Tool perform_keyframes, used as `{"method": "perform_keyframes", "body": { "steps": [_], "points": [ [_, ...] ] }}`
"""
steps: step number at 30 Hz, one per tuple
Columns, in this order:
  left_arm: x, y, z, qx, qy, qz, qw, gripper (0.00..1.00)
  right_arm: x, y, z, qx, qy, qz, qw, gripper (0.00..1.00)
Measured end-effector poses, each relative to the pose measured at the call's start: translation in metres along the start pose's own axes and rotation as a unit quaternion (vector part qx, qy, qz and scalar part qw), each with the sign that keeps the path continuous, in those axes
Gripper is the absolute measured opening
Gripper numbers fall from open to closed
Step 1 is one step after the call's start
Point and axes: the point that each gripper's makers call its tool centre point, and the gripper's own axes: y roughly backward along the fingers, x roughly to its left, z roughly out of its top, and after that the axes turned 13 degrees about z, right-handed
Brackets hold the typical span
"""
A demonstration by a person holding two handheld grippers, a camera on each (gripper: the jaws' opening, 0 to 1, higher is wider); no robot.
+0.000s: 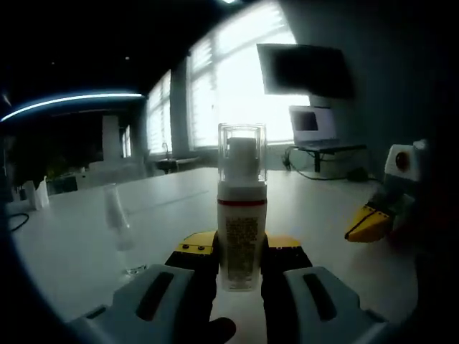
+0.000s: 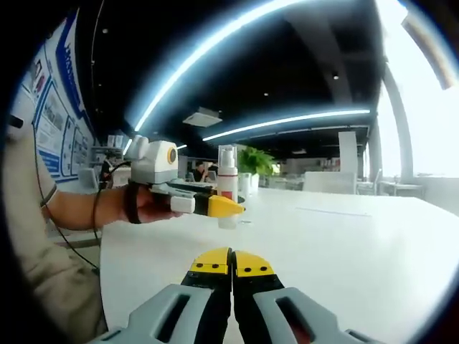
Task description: Clamp pump bottle remove cover press pump head put on cover
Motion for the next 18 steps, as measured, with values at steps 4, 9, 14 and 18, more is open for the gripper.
{"method": "perform_keyframes", "body": {
  "steps": [4,9,14,18],
  "points": [
    [-0.004,-0.009,0.002,-0.002,-0.004,0.006,1.0,0.14,-0.001,0.0,0.0,0.0,0.0,0.0,1.0,0.0],
    [-0.003,-0.023,0.004,-0.004,-0.013,0.013,0.9998,0.14,-0.001,0.001,0.0,-0.002,-0.002,0.003,1.0,0.0],
    [0.005,-0.038,0.004,-0.006,-0.015,0.021,0.9996,0.14,-0.001,0.001,0.0,-0.004,-0.004,0.004,1.0,0.0],
    [0.011,-0.047,0.003,-0.005,-0.005,0.03,0.9995,0.14,-0.001,0.0,0.0,-0.004,-0.005,0.004,1.0,0.0]
  ]
}}
